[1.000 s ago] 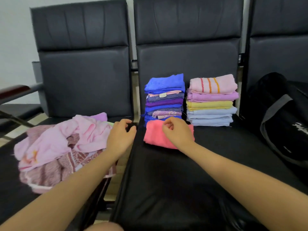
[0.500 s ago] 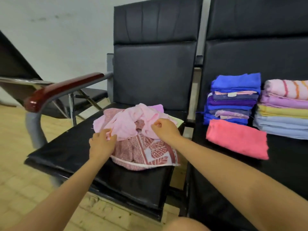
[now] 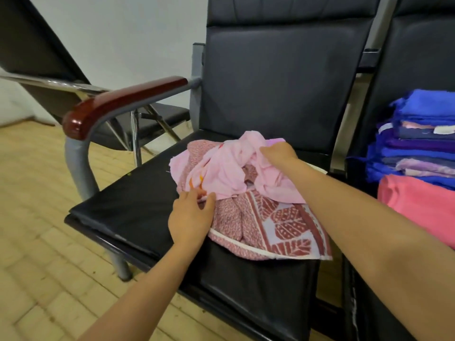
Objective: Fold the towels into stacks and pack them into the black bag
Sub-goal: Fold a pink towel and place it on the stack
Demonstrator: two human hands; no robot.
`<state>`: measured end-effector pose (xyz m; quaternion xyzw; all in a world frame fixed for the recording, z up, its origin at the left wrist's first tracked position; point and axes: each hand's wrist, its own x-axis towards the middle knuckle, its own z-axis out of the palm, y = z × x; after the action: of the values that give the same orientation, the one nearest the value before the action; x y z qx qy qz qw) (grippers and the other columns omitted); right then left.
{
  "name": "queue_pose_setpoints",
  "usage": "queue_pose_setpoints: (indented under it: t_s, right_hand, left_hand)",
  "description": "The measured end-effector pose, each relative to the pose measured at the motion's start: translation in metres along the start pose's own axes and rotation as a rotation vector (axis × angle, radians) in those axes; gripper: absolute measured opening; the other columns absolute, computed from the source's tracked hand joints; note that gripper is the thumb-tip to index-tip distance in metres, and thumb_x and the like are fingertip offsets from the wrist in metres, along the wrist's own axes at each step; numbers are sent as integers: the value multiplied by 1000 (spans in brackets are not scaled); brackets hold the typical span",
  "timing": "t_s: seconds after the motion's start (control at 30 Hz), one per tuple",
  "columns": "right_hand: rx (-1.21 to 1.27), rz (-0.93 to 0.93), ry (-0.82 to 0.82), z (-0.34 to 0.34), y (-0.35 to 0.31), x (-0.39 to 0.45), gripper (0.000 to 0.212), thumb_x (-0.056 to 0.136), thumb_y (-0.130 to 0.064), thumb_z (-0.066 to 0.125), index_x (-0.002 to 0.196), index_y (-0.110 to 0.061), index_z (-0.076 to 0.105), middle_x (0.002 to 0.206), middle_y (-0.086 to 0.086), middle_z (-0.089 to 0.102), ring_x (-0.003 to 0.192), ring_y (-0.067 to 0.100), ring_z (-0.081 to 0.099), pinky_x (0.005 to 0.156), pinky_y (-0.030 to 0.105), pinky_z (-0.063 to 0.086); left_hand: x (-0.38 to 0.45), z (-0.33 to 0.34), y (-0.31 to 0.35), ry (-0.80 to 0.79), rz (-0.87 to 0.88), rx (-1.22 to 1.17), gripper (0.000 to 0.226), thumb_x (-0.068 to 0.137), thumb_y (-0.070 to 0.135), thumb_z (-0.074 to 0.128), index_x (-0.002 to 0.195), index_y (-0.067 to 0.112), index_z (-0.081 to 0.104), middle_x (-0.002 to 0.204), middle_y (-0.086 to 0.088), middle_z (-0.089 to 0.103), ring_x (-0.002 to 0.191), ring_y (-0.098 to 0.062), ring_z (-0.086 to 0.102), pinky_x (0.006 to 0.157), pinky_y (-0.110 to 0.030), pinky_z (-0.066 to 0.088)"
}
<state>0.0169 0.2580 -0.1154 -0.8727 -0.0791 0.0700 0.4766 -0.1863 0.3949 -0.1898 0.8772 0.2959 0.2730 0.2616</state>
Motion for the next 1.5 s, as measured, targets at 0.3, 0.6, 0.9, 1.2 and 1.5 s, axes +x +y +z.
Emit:
queue_pose_setpoints:
  t_s: [0.3,0.6,0.9,1.2,1.5]
  right_hand:
    - [583,-95,-68,-81,-80,-43,39,96,-32,52,121,-3,59,97,6,63,94,25,60,89,41,50]
    - [846,-170,-93,-142,-132,-125,29,96,-11,47,68,-10,58,59,4,59,60,18,56,63,28,48]
    - [-309,35,-528,-82,19,-159,36,99,-37,43,79,-12,59,76,4,67,52,12,58,46,18,47]
    - [-148,-167,-41,-40,5,-76,30,91,-42,50,70,-24,61,88,5,56,83,27,52,63,28,36]
    - [2,22,-156,-11,14,-28,41,68,-56,64,87,-20,69,77,-6,63,73,15,61,66,27,51]
  left_hand:
    - [-2,-3,3,-25,-5,-39,32,91,52,47,102,27,63,106,4,61,101,-20,54,72,-35,47]
    - [-16,-21,14,95,-8,-307,46,101,39,35,81,12,67,87,-7,64,87,-28,57,70,-38,44]
    - [-18,-18,30,-211,-136,-226,57,100,50,21,90,16,66,93,-6,61,95,-30,57,92,-41,43]
    - [2,-8,31,-155,-287,-522,35,97,51,37,100,28,63,112,-4,63,106,-24,56,99,-44,44]
    - [57,10,30,-302,-718,-837,81,73,67,66,137,21,46,117,-4,60,101,-23,57,82,-35,49]
